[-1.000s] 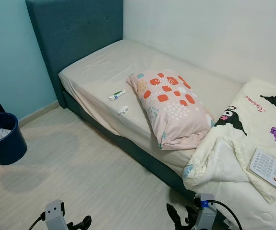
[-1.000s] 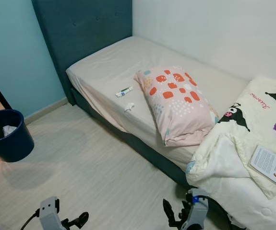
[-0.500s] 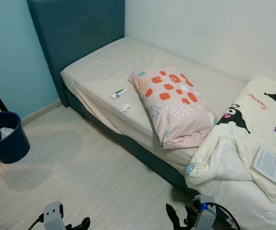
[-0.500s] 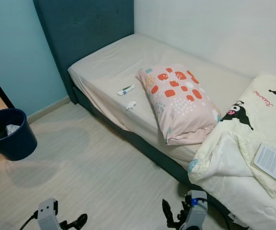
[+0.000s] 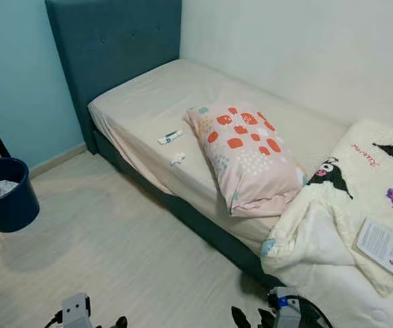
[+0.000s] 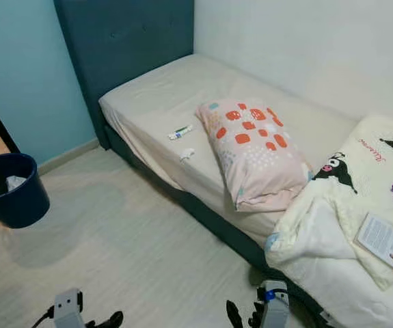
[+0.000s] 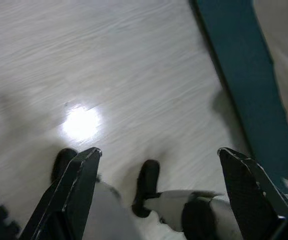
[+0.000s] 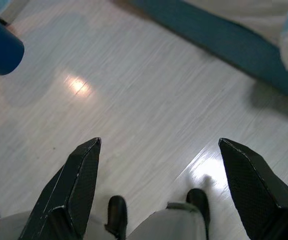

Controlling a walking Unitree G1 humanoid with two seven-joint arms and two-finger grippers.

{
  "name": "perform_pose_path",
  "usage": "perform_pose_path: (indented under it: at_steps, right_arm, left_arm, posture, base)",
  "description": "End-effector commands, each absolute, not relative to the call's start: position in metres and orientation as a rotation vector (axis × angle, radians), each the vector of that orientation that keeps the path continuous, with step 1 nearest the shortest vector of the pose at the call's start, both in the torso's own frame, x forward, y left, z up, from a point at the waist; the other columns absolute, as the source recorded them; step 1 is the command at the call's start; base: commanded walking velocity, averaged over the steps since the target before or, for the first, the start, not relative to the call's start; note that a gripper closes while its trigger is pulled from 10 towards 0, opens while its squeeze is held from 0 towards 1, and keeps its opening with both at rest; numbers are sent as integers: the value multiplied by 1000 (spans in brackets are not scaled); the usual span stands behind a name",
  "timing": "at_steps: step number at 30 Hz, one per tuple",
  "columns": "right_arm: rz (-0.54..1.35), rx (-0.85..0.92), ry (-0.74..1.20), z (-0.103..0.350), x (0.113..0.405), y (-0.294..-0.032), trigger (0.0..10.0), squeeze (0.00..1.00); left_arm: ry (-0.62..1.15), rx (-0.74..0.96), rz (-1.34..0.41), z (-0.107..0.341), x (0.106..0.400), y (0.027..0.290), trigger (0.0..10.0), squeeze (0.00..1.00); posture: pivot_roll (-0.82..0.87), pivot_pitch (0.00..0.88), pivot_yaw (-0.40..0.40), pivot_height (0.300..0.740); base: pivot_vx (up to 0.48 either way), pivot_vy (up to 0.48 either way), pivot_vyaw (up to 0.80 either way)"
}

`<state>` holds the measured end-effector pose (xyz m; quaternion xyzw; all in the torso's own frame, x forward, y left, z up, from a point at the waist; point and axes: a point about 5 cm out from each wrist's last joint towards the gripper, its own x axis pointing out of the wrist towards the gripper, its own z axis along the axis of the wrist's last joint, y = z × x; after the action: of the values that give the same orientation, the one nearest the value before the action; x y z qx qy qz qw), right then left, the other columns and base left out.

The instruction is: Clean up the room

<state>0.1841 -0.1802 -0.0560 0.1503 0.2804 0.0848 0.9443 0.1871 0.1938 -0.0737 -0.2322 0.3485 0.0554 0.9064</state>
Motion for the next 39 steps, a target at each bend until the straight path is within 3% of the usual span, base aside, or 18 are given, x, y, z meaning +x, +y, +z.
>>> perform_pose_path:
  at_steps: [1, 7, 14, 18, 39]
  right_arm:
    - [163, 310, 579, -57, 181, -184, 10000, 0]
    - [208, 276, 575, -59, 175, -178, 10000, 0]
    - [115, 256, 479, -45, 186, -208, 10000, 0]
    - [110, 256, 450, -41, 190, -212, 10000, 0]
    - [161, 260, 460, -40, 198, -195, 10000, 0]
  left_arm:
    - [719, -485, 116, -74, 187, 190, 10000, 0]
    - [744, -426, 70, -75, 184, 192, 10000, 0]
    - [703, -439, -12, -67, 200, 170, 10000, 0]
    - [694, -452, -10, -66, 202, 166, 10000, 0]
    - [678, -413, 16, -61, 209, 185, 10000, 0]
  posture:
    - [-71, 71, -119, 740]
    - [-85, 90, -87, 740]
    - [-111, 118, -85, 740]
    - [-118, 113, -87, 740]
    - [-99, 108, -59, 740]
  base:
    - [0, 0, 0]
    - [0, 0, 0]
    - [0, 0, 0]
    - [0, 0, 0]
    - [0, 0, 0]
